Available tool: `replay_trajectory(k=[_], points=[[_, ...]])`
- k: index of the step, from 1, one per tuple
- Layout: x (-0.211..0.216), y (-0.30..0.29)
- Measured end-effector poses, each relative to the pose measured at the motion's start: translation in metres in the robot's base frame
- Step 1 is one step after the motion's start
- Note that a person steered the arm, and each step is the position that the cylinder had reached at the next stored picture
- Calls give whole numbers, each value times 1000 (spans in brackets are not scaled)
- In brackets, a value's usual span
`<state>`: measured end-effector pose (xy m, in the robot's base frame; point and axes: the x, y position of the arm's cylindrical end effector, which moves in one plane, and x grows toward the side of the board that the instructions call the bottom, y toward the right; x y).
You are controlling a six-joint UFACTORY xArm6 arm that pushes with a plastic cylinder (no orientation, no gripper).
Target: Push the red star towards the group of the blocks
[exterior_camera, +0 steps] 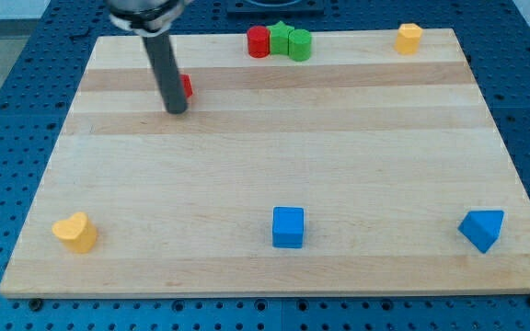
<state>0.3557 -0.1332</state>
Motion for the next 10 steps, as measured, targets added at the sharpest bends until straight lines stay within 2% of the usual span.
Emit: replay_trajectory(k=[1,2,3,4,5,8,9,10], points=[[5,-4],[26,-52],[19,-105],[-19,-113],[-34,-86],[-52,85],[-50,75],[-36,23]])
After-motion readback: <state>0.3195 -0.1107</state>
